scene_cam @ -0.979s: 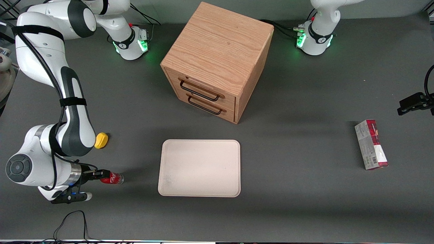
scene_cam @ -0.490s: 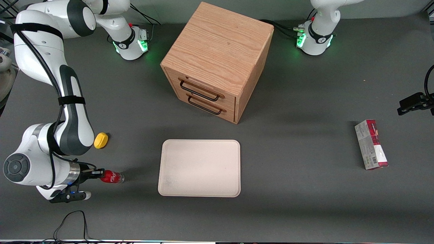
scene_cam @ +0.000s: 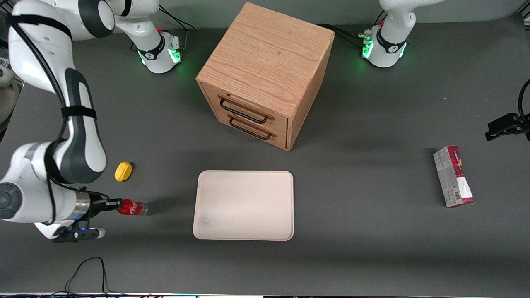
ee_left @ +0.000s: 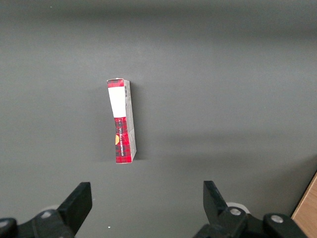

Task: Place coke bottle on tray
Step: 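Lift the red bottle with the right gripper and pull it back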

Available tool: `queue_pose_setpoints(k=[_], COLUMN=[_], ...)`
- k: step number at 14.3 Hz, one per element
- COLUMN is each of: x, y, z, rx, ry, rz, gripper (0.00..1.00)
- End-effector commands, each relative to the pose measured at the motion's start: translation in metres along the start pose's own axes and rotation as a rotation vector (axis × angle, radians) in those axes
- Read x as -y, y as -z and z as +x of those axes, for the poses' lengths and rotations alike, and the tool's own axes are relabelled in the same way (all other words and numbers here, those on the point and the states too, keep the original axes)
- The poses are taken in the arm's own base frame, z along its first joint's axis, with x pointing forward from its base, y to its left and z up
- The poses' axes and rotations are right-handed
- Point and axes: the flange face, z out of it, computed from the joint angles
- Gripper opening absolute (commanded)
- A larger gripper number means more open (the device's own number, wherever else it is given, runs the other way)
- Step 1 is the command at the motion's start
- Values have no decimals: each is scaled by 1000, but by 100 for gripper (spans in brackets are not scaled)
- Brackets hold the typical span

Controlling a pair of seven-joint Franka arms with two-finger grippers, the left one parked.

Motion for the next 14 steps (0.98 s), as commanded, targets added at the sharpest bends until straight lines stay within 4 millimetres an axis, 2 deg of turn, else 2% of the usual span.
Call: queue_pose_setpoints(k=[1,2,4,6,10,14], x=[2,4,4,3,2,3], y=[66,79,126,150,165,166], z=[-30,-38,-66,-98,-158,-205], rx=[31,48,31,59,29,13], ry=[-16,-15,-17,-14,-11,-4], rz=[-21,-20,-14,-12,-15,-32], gripper=[0,0,0,0,0,0])
